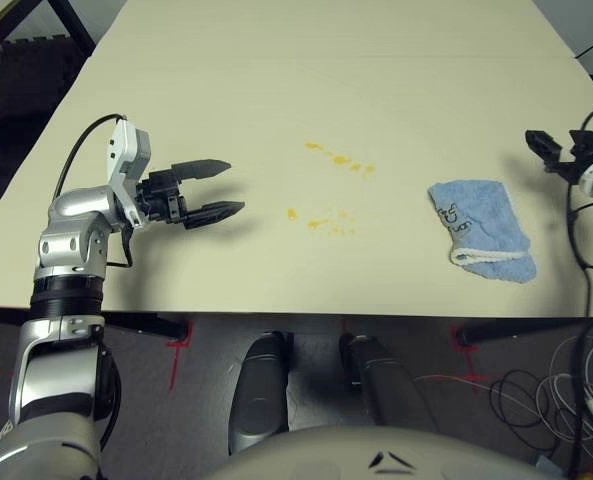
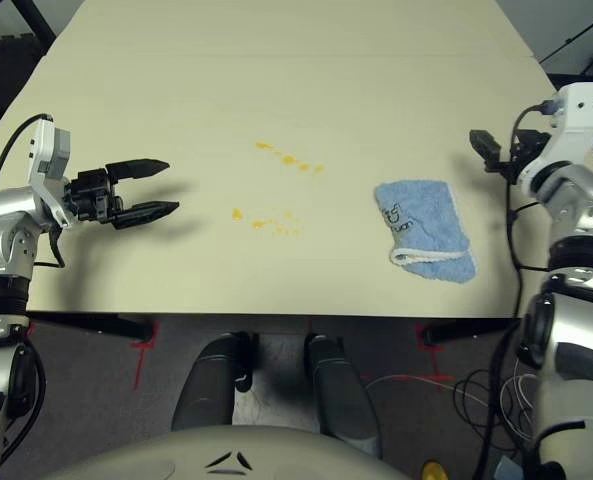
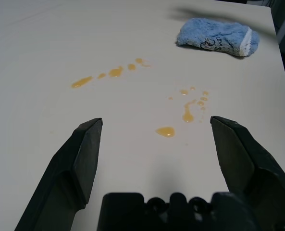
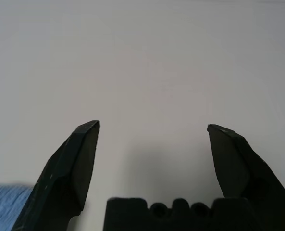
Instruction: Wipe the water off the table with a rag.
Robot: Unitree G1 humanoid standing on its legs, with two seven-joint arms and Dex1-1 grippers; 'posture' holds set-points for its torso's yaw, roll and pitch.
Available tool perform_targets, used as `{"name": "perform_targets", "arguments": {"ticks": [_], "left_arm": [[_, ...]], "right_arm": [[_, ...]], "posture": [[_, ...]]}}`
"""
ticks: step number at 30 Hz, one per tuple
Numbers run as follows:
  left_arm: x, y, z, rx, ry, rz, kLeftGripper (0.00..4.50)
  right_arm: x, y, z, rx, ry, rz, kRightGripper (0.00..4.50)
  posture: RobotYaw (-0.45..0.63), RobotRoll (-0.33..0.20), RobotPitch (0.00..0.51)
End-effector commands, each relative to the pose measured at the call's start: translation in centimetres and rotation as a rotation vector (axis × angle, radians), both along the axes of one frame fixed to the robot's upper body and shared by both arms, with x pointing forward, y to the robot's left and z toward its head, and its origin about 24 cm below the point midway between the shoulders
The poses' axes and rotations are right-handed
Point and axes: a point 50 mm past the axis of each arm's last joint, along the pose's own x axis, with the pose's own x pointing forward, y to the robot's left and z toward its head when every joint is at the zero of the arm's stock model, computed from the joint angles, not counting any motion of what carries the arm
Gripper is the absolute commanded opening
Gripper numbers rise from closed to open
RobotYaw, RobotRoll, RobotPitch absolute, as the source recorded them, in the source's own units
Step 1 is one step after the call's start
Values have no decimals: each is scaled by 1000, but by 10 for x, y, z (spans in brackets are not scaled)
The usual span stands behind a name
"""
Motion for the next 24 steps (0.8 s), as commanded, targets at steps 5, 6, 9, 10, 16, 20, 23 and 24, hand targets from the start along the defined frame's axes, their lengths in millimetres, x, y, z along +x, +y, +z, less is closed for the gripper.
{"name": "perform_targets", "arguments": {"ticks": [5, 6, 9, 10, 16, 20, 23, 24], "left_arm": [[-3, -1, -13, 22, 23, -17, 4500], [-3, -2, -13, 23, 24, -18, 4500], [-3, -2, -13, 22, 25, -22, 4500], [-3, -2, -13, 22, 25, -23, 4500], [-3, -3, -12, 25, 23, -25, 4500], [-3, -3, -11, 30, 22, -24, 4500], [-3, -3, -10, 31, 20, -23, 4500], [-3, -3, -10, 32, 19, -22, 4500]], "right_arm": [[-43, 33, -22, 93, 298, 306, 4474], [-46, 36, -26, 102, 312, 307, 4474], [-51, 44, -36, 126, 331, 304, 4474], [-51, 46, -38, 136, 333, 306, 4474], [-52, 57, -55, 139, 368, 291, 4474], [-43, 67, -68, 168, 378, 285, 4474], [-36, 74, -75, 177, 377, 287, 4474], [-32, 77, -77, 184, 378, 288, 4474]], "posture": [[75, 0, 206], [73, 0, 209], [71, 0, 211], [70, 0, 212], [76, 0, 219], [79, 0, 223], [84, 0, 224], [87, 0, 223]]}}
